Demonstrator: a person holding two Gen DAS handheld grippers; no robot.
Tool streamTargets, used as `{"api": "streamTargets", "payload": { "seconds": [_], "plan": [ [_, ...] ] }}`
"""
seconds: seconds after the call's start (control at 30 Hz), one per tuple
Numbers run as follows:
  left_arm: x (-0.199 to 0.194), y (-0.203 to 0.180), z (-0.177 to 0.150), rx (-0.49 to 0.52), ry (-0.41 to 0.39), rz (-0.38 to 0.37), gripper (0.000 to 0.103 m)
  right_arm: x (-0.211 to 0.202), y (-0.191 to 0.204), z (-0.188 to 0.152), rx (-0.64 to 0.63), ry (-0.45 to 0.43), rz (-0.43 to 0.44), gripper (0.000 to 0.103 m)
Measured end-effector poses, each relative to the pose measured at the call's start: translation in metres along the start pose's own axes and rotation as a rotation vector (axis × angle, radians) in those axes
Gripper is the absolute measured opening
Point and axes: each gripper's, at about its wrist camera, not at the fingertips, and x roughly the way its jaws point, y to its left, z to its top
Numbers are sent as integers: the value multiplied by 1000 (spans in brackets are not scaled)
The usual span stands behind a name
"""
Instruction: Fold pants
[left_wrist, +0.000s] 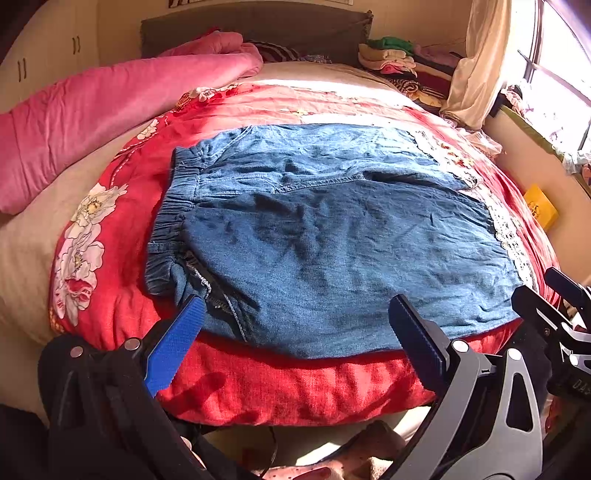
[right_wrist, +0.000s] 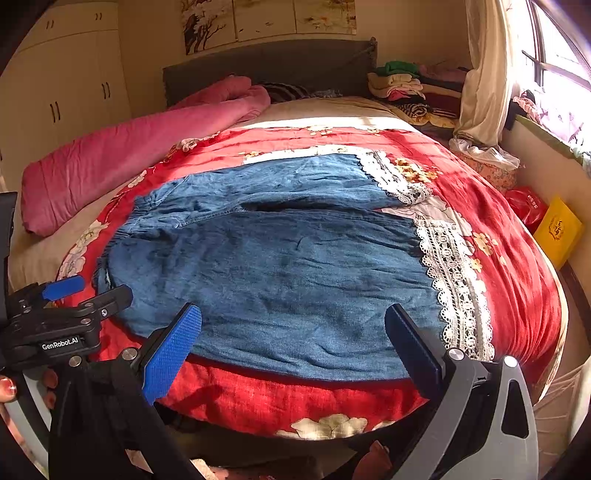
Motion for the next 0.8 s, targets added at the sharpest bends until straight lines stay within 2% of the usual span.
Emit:
{"api": "streamTargets", "payload": {
  "seconds": [0.8],
  "plan": [
    [-6, -3, 2, 12, -21, -3, 94, -2, 3, 2, -6, 1, 5, 99]
  ]
}}
